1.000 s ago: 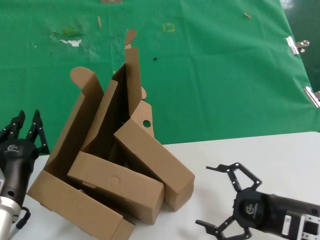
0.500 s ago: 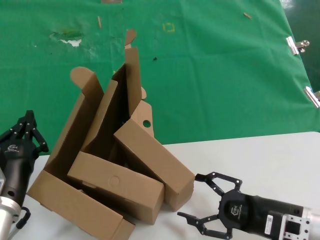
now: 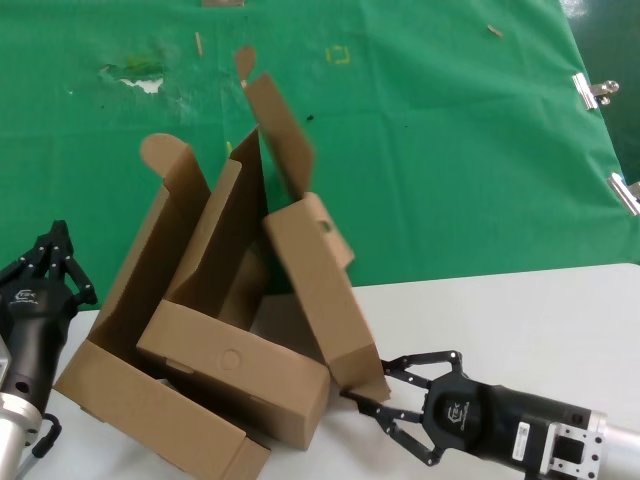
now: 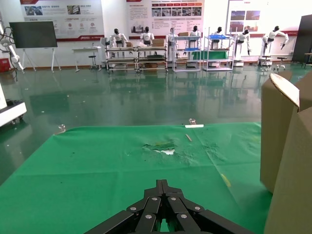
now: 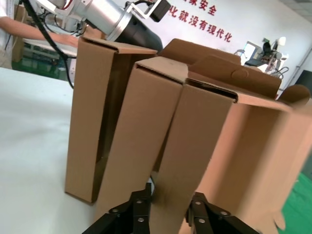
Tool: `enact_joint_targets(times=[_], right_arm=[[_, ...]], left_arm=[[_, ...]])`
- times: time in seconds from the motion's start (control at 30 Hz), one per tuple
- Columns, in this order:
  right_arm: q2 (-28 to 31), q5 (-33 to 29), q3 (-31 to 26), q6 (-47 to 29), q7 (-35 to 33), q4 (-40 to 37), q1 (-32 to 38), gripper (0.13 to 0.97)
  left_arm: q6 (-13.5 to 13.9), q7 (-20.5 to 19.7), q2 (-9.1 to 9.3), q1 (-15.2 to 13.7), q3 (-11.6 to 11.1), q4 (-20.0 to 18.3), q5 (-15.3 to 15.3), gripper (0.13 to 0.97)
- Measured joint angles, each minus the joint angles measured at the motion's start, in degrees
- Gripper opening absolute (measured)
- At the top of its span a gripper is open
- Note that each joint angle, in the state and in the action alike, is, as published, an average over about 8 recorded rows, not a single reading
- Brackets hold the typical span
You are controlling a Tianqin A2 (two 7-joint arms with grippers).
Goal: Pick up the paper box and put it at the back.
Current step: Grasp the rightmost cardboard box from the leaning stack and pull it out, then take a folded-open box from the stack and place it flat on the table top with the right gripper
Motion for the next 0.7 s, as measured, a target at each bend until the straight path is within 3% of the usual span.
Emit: enact_joint_targets(times=[0.17,0.4,0.7], right_arm=[[-0.01,0.86,0.99,0.45,0.51,0.87,-0.57,0.287],[1.11,2.27,3.89,2.28,2.88,2.82,-1.46,0.192],[6.61,-0.07,7.95,9.96,9.93,5.75,0.73,0.144]], left_arm=[[0.0,-0.02,0.0,0.0,0.0,0.0,0.0,0.14],[0.0,-0.01,0.0,0.0,0.0,0.0,0.01,0.14],[0.0,0.0,0.0,0.0,0.0,0.0,0.02,0.14]])
